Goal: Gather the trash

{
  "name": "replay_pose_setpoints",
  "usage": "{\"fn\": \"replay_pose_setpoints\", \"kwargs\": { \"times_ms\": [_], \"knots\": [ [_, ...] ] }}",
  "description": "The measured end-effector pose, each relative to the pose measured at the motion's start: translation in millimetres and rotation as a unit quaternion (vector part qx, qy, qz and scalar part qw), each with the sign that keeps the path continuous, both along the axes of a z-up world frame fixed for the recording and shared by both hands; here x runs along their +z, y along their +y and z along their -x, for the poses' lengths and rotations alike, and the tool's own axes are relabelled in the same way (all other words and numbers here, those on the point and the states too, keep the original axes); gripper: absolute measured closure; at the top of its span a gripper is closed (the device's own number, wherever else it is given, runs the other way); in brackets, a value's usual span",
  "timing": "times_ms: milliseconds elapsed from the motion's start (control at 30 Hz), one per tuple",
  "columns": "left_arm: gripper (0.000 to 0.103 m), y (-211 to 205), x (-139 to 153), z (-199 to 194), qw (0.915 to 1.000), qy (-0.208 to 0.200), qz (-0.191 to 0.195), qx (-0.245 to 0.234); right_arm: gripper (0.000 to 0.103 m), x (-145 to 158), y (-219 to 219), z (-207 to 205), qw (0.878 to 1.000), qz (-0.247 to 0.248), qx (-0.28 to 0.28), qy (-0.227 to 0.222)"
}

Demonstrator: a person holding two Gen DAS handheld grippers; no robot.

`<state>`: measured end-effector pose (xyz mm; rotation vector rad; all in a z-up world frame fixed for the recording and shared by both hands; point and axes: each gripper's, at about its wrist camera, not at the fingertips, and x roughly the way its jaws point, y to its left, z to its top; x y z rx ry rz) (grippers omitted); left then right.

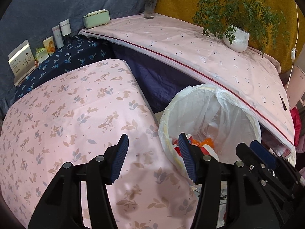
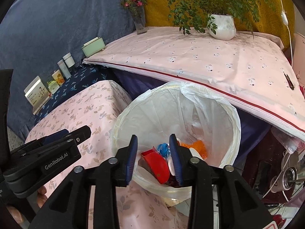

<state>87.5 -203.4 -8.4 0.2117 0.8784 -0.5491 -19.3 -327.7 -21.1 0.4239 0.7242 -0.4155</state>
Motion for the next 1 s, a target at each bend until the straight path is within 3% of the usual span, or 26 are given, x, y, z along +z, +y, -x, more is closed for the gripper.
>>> {"fn": "replay_pose_setpoints", "kwargs": {
  "times_ms": [600, 833, 900, 1000],
  "knots": [
    [0.029, 21, -14, 27, 0.9990, -0.030, -0.031, 0.012, 0.018, -4, 13, 32, 0.999, 0.037, -0.014, 0.033],
    [0.019, 27, -19, 34, 0.9987, -0.030, -0.035, 0.022, 0.016, -3, 18, 40, 0.997, 0.061, -0.017, 0.039],
    [0.017, 27, -19, 35, 0.9986, -0.031, -0.036, 0.023, 0.006, -2, 18, 41, 0.997, 0.063, -0.017, 0.038],
    [0.016, 27, -20, 38, 0.9986, -0.032, -0.036, 0.022, 0.006, -2, 18, 43, 0.997, 0.067, -0.019, 0.040]
  ]
}}
